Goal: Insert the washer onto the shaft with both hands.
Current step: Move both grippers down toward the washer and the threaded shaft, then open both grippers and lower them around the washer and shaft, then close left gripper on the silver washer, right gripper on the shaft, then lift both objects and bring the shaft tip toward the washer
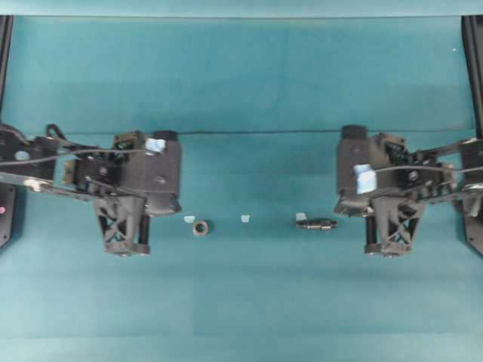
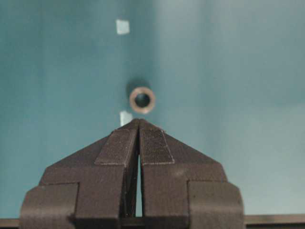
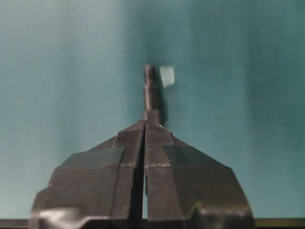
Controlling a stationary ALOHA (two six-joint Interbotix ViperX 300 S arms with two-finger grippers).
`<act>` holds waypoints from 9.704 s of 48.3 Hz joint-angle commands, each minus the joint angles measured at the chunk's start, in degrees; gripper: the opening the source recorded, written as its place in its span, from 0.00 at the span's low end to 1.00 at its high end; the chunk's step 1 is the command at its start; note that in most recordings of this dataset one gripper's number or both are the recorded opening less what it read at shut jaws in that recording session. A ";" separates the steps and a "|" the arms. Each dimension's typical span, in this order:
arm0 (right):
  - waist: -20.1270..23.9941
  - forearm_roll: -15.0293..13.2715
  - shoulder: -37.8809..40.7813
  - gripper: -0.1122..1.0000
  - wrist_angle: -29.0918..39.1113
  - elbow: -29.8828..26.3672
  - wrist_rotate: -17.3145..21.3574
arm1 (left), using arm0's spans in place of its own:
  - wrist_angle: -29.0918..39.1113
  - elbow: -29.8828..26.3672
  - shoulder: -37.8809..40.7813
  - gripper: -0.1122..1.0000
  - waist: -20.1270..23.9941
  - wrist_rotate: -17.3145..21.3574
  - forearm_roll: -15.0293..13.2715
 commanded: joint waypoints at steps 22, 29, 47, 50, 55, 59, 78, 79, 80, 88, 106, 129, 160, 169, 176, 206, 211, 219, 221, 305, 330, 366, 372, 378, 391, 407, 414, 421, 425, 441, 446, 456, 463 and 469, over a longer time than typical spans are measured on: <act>0.09 -1.76 4.92 0.01 0.35 -1.05 -0.79 | 0.70 -2.81 4.57 0.12 0.18 0.53 0.18; 0.00 -1.85 6.59 0.01 0.09 -1.41 -2.02 | 0.53 -2.81 5.36 0.12 0.26 0.18 0.18; -0.18 -1.76 13.36 0.31 0.18 -5.27 -2.81 | 0.35 -2.72 7.65 0.28 0.26 0.00 0.18; -0.44 -1.76 14.06 0.47 0.62 -5.27 -2.55 | 0.62 -2.64 8.35 0.43 0.26 -0.44 0.18; -0.44 -1.76 14.85 0.75 0.97 -5.19 -2.46 | 0.62 -2.72 9.84 0.73 0.26 -1.32 0.18; -0.53 -1.76 15.21 0.92 0.79 -4.92 -2.29 | 0.18 -2.99 11.16 0.91 0.26 -1.49 0.18; -3.43 2.64 15.47 0.91 -2.02 -2.99 -1.85 | 0.00 -3.43 12.22 0.92 0.26 -1.93 0.18; -3.43 2.72 15.47 0.91 -2.55 -2.81 -1.85 | 0.00 -3.43 12.22 0.92 0.26 -1.93 0.18; -3.43 2.90 15.38 0.91 -3.16 -2.72 -1.85 | 0.00 -3.52 12.13 0.92 0.18 -2.02 0.18; -3.43 3.60 15.38 0.91 -3.96 -1.93 -2.55 | 0.00 -3.43 12.22 0.92 0.18 -2.02 0.18; -3.16 3.60 17.93 0.91 -4.39 -1.41 -4.92 | -0.09 -3.43 12.74 0.92 0.18 -3.25 0.18; -2.29 3.60 21.62 0.91 -8.35 -1.32 -5.27 | -5.36 -3.34 17.31 0.92 -0.79 -3.08 0.18; -2.20 3.60 21.53 0.91 -8.26 -0.53 -5.27 | -9.76 -3.52 21.09 0.91 -0.44 -3.34 0.18; -2.20 3.52 21.62 0.90 -8.09 -0.53 -5.27 | -9.76 -3.52 21.71 0.91 -0.44 -3.43 0.18; -2.20 3.52 21.53 0.90 -8.09 -0.53 -5.27 | -9.76 -3.52 21.88 0.91 -0.53 -3.43 0.18; -1.93 3.60 21.18 0.89 -7.82 0.35 -5.27 | -11.16 -3.43 22.59 0.91 -0.53 -3.43 0.18; -1.93 3.52 21.09 0.89 -7.65 0.35 -5.27 | -11.16 -3.43 22.59 0.91 -0.53 -3.43 0.18; -1.93 3.43 21.09 0.89 -5.71 0.35 -5.45 | -11.16 -3.43 22.59 0.91 -0.53 -3.43 0.18; -2.02 3.43 21.09 0.89 -5.62 0.35 -5.45 | -11.16 -3.34 22.59 0.91 -0.53 -3.34 0.18; -0.53 3.25 21.88 0.11 -6.33 -0.70 -5.36 | -11.16 -2.99 22.15 0.41 -0.88 -2.72 0.18; 0.88 3.25 22.15 0.11 -6.59 -0.88 -5.19 | -11.16 -3.16 22.15 0.41 -0.88 -2.72 0.09; 1.85 3.87 22.15 0.10 -6.86 -0.88 -0.70 | -11.16 -3.08 22.15 0.41 -0.97 -2.81 0.18; 1.85 3.60 22.06 0.10 -6.86 -0.88 -0.79 | -11.16 -2.99 22.15 0.41 -0.88 -2.81 0.18; 1.85 3.60 22.15 0.10 -6.94 -0.97 -0.79 | -11.16 -2.99 22.15 0.41 -0.97 -2.81 0.18; 1.85 3.60 20.48 0.10 -11.07 -0.35 -0.35 | -11.69 -2.81 20.30 0.41 -0.88 -2.46 0.26; 1.85 3.87 16.00 0.10 -17.58 2.46 0.26 | -24.43 3.52 13.62 0.41 -0.97 -1.67 0.35; 1.85 3.87 13.54 0.10 -24.26 4.75 2.02 | -31.64 6.86 9.93 0.41 -1.32 -1.76 0.35; 2.02 3.87 11.16 0.10 -34.01 9.05 5.19 | -39.02 10.46 6.42 0.41 -1.58 -2.11 0.26; 2.29 3.87 9.84 0.10 -38.67 11.25 6.68 | -42.89 12.30 5.01 0.41 -1.58 -2.55 0.35; 4.66 3.87 8.53 0.10 -46.76 13.62 7.82 | -57.92 15.91 2.55 0.41 -1.58 -4.39 0.35; 4.92 3.87 8.79 0.10 -49.75 13.71 7.82 | -58.71 15.73 2.64 0.41 -1.58 -4.83 0.35; 5.54 3.87 9.67 0.10 -54.40 14.77 7.82 | -58.71 15.47 2.90 0.41 -1.58 -5.01 0.35; 6.42 3.87 11.78 0.10 -58.01 15.82 8.00 | -58.80 14.85 4.39 0.41 -1.58 -5.10 0.35; 6.94 3.87 14.33 0.10 -63.02 16.08 9.40 | -58.89 13.36 6.15 0.41 -1.93 -5.10 0.35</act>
